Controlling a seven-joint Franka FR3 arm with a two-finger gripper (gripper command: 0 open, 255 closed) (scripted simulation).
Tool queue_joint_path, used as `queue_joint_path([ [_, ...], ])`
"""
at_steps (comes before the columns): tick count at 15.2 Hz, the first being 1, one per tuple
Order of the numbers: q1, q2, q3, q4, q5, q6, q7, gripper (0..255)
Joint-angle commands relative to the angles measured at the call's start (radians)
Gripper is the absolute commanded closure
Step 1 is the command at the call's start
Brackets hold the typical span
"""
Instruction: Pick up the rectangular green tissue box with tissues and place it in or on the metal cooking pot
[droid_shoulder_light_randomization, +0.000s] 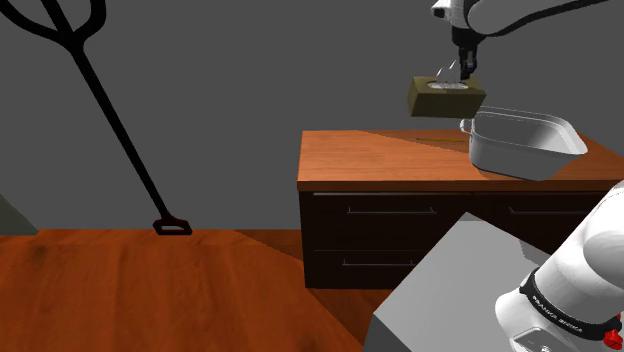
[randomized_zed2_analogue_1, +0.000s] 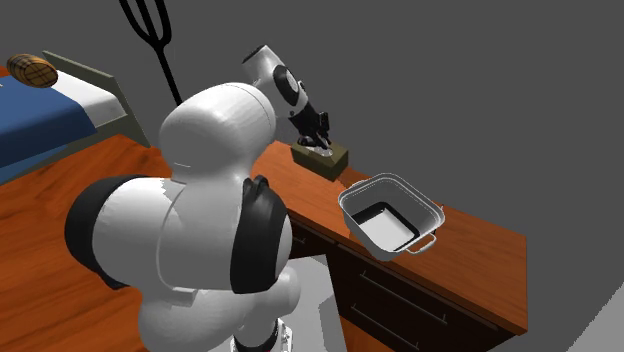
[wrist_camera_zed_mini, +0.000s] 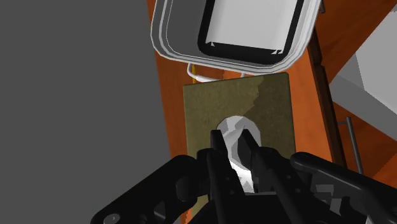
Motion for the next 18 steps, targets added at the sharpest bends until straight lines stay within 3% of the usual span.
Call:
queue_joint_path([
  [1, 0.002, 0.002, 0.002, 0.027, 0.008, -0.021, -0.014, 255],
  [3, 0.003, 0.001, 0.005, 0.045, 0.013, -0.038, -0.024, 255],
  [18, -0.110, -0.126, -0.268, 0.053, -0.072, 0.050, -0.372, 255],
])
